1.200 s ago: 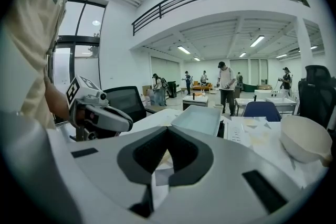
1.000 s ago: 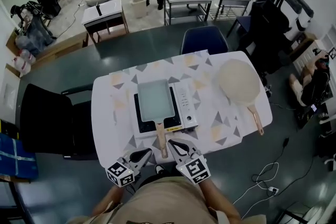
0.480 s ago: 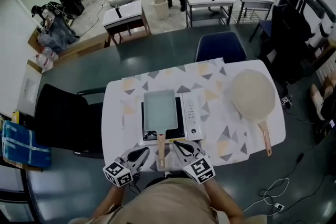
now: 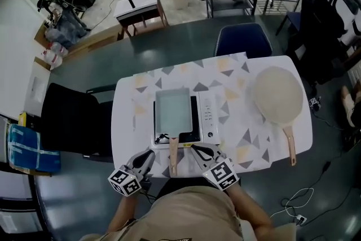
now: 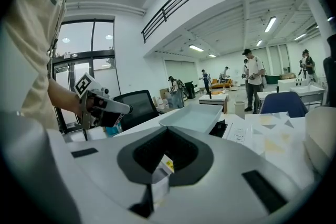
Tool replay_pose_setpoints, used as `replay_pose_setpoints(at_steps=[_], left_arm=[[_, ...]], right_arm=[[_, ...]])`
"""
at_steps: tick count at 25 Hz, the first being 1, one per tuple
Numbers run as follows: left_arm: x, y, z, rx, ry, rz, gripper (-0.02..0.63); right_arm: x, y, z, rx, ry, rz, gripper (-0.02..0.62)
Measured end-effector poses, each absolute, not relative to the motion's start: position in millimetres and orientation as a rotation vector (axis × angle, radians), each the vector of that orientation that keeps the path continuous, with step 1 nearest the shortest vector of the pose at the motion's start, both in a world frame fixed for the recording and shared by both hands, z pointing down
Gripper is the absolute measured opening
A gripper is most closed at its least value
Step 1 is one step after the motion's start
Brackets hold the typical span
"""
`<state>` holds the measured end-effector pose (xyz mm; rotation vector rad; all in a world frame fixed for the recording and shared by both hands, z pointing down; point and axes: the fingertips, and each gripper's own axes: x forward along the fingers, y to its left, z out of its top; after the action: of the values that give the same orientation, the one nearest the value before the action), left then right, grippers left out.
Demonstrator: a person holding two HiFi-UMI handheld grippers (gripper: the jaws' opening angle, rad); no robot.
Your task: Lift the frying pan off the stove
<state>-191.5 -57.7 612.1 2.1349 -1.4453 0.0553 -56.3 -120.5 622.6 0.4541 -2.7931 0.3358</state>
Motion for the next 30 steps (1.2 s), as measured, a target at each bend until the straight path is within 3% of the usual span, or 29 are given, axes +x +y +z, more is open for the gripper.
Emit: replay_pose_setpoints(at_steps=[8,16,30], left_arm=[[-178,-61,646,1.977,-1.073,-0.131,0.026],[-160,-83,663,1.680,-0.658,-0.320,0.200],[-115,-104,687,1.502,-0.344,-0.310,0.225]], right_arm=[[-62,-117,611,0.626,-2.764,0.344,0.003],[-59,-121,608,0.788,-2.699,0.317,0.003],[-52,-132,615,0.967,-2.628,0.362,0.003]])
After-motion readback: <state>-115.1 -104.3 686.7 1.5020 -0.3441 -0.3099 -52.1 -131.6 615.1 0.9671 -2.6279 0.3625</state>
